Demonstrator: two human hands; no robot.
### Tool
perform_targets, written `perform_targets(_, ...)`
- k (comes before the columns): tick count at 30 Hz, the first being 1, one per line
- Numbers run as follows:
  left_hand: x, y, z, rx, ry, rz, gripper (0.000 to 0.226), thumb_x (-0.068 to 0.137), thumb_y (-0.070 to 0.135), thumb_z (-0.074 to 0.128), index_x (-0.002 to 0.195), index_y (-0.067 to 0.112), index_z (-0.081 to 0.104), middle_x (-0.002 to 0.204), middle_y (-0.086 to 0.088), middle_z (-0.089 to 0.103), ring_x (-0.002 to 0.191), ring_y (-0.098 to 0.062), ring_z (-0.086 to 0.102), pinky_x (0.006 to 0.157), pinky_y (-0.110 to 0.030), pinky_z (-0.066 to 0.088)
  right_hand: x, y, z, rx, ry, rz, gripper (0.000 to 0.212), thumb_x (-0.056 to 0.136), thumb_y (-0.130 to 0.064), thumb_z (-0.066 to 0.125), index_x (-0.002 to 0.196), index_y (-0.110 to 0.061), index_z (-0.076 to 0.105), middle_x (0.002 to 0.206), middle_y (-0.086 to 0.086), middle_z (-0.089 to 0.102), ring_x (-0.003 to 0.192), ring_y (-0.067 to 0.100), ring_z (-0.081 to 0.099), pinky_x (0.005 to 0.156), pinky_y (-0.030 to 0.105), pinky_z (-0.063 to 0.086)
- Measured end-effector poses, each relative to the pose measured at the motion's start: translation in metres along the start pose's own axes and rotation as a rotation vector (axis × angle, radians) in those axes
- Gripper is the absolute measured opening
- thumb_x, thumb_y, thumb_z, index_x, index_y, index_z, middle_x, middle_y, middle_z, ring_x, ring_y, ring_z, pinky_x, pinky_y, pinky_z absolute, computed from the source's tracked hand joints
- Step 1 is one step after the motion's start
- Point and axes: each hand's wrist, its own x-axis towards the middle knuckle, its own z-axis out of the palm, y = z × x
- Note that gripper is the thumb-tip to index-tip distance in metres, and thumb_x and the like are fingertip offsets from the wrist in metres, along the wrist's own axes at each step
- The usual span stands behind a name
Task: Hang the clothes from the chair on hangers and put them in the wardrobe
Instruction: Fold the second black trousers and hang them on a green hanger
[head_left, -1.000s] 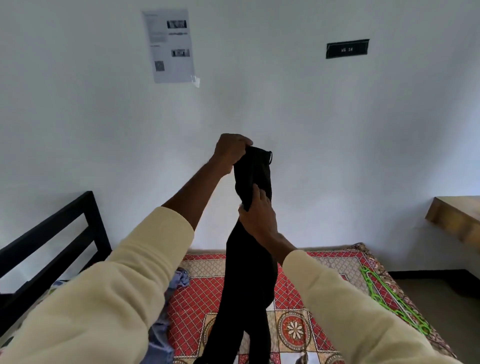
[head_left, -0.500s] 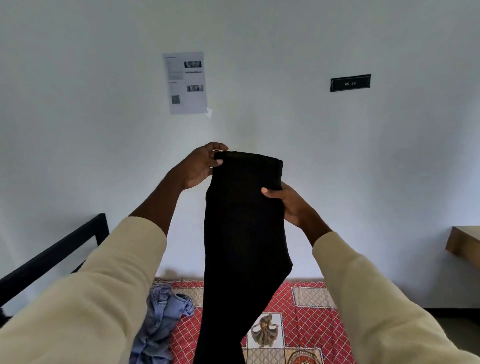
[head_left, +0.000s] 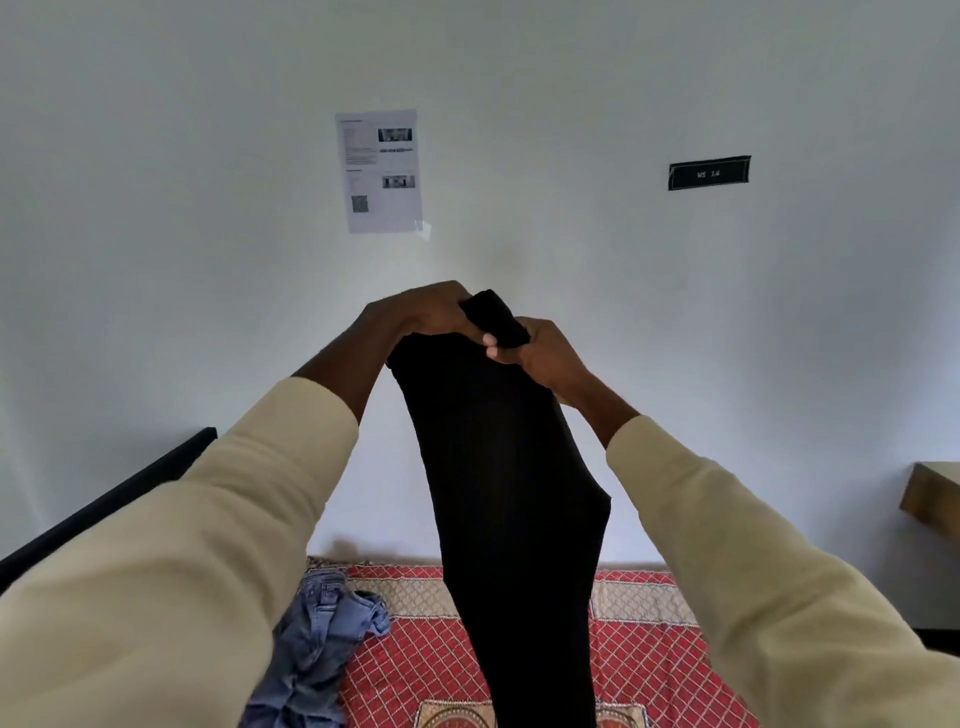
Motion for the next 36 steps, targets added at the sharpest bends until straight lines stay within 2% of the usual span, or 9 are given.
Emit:
perform_targets(3, -0.002, 0.005, 0.006, -0.078, 0.028, 0.033, 0.028, 0.079, 0.046, 0.077, 0.094, 0.022, 0.076, 0.085, 0.000, 0.075, 0.078, -0.018, 0.071, 0.074, -0.032, 0.054, -0.013, 0.011, -0.016, 0.043, 0.020, 0.033, 0.043, 0.074, -0.023, 0.084, 0.108, -0.007, 0.063, 0.101, 0.010, 0.072, 0.090, 0.020, 0.070, 0.081, 0.034, 0.056)
perform_targets(7, -0.001, 0.011, 0.021, -0.159, 0.016, 0.071, 0.018, 0.081, 0.038, 0.077, 0.091, 0.023, 0.077, 0.083, 0.001, 0.076, 0.075, -0.018, 0.072, 0.070, -0.029, 0.055, -0.044, 0.056, -0.051, 0.196, -0.257, 0.215, 0.045, 0.079, -0.012, 0.079, 0.121, -0.008, 0.064, 0.114, 0.009, 0.072, 0.105, 0.026, 0.069, 0.094, 0.036, 0.054)
perform_targets(12, -0.006, 0.018, 0.022, -0.240, 0.077, 0.088, 0.014, 0.080, 0.033, 0.080, 0.091, 0.025, 0.078, 0.084, 0.003, 0.076, 0.077, -0.012, 0.071, 0.078, -0.028, 0.054, -0.086, 0.140, -0.066, -0.237, -0.373, 0.500, 0.060, 0.064, -0.013, 0.088, 0.119, -0.005, 0.067, 0.113, 0.008, 0.071, 0.105, 0.027, 0.066, 0.102, 0.043, 0.049)
perform_targets(15, -0.009, 0.020, 0.017, -0.281, 0.112, 0.074, 0.008, 0.080, 0.028, 0.080, 0.087, 0.026, 0.076, 0.075, 0.010, 0.073, 0.065, -0.002, 0.067, 0.066, -0.020, 0.050, -0.112, 0.178, -0.075, -0.269, -0.263, 0.545, 0.054, 0.069, -0.013, 0.085, 0.118, -0.002, 0.067, 0.113, 0.011, 0.070, 0.107, 0.030, 0.064, 0.102, 0.044, 0.048)
perform_targets(19, -0.019, -0.002, 0.016, -0.280, 0.158, 0.018, 0.007, 0.080, 0.031, 0.080, 0.081, 0.026, 0.075, 0.072, 0.010, 0.072, 0.064, -0.004, 0.066, 0.065, -0.019, 0.049, -0.134, 0.193, -0.097, -0.001, -0.028, 0.508, 0.041, 0.078, -0.011, 0.079, 0.117, -0.001, 0.068, 0.109, 0.011, 0.072, 0.107, 0.030, 0.065, 0.096, 0.040, 0.050)
perform_targets(24, -0.037, -0.054, 0.057, -0.260, 0.249, -0.107, 0.045, 0.080, 0.050, 0.072, 0.086, 0.006, 0.070, 0.081, -0.012, 0.070, 0.072, -0.018, 0.063, 0.072, -0.032, 0.045, -0.145, 0.181, -0.115, 0.364, 0.320, 0.445, 0.017, 0.090, -0.010, 0.065, 0.106, -0.010, 0.071, 0.102, 0.011, 0.073, 0.094, 0.026, 0.069, 0.085, 0.038, 0.056)
perform_targets(29, -0.068, -0.075, 0.167, -0.306, 0.357, -0.210, 0.028, 0.095, 0.043, 0.059, 0.095, 0.016, 0.068, 0.084, 0.001, 0.064, 0.081, -0.014, 0.059, 0.068, -0.026, 0.039, -0.159, 0.189, -0.137, 0.047, 0.393, 0.448, 0.010, 0.089, -0.013, 0.066, 0.081, -0.017, 0.072, 0.077, 0.001, 0.065, 0.072, 0.016, 0.058, 0.066, 0.029, 0.047)
perform_targets(32, -0.085, -0.088, 0.240, -0.317, 0.347, -0.280, 0.039, 0.097, 0.050, 0.052, 0.113, 0.018, 0.068, 0.098, -0.012, 0.071, 0.093, -0.026, 0.066, 0.074, -0.030, 0.042, -0.167, 0.207, -0.161, -0.198, 0.291, 0.487, 0.020, 0.088, -0.020, 0.068, 0.083, 0.000, 0.068, 0.071, 0.003, 0.057, 0.069, 0.015, 0.051, 0.064, 0.029, 0.038)
perform_targets(36, -0.105, -0.094, 0.309, -0.400, 0.333, -0.368, 0.042, 0.097, 0.046, 0.054, 0.115, 0.010, 0.067, 0.100, -0.017, 0.072, 0.092, -0.029, 0.067, 0.076, -0.038, 0.049, -0.156, 0.226, -0.177, -0.450, 0.129, 0.569, 0.029, 0.087, -0.026, 0.067, 0.078, 0.001, 0.063, 0.072, 0.008, 0.056, 0.068, 0.018, 0.049, 0.063, 0.031, 0.035)
